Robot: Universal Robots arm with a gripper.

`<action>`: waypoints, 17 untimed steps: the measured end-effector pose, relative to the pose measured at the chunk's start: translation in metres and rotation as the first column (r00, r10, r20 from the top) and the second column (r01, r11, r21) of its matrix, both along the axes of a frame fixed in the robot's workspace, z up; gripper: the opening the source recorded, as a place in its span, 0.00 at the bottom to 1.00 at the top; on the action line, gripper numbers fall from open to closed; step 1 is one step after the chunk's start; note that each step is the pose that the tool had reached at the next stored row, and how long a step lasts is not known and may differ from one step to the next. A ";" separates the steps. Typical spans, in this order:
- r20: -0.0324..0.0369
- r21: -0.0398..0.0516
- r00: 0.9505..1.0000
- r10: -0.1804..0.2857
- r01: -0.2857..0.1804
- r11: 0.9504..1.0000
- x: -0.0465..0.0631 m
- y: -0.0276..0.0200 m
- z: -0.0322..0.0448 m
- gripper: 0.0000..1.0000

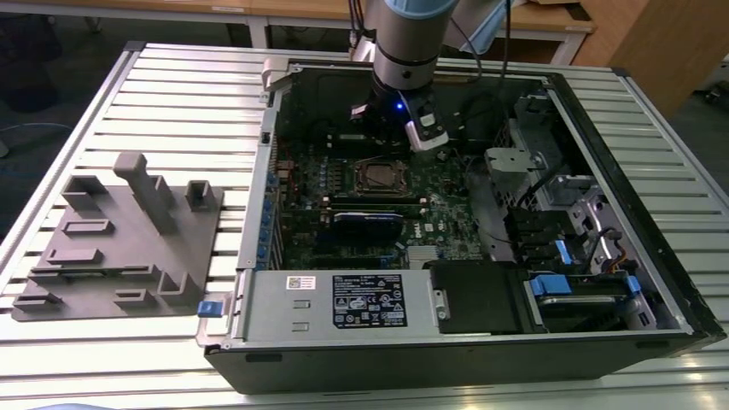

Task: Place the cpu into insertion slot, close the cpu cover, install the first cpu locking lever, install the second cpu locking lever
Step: 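Install the first cpu locking lever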

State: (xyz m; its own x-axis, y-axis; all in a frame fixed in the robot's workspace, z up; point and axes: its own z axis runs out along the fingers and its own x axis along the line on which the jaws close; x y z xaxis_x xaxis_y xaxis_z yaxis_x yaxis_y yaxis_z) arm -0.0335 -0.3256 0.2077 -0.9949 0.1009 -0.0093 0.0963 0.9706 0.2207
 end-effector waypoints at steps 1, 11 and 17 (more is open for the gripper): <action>0.000 0.000 1.000 -0.005 0.005 1.000 0.000 0.0000 0.0000 0.11; 0.000 0.000 1.000 -0.027 0.027 1.000 0.000 0.0001 -0.0001 0.11; 0.000 0.000 0.997 -0.074 0.074 0.997 0.000 0.0006 -0.0003 0.11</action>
State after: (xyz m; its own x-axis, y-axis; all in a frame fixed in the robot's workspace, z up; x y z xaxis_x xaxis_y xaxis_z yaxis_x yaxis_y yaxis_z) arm -0.0334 -0.3251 0.2073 -0.9846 0.1743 -0.0092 0.1680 0.9608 0.2206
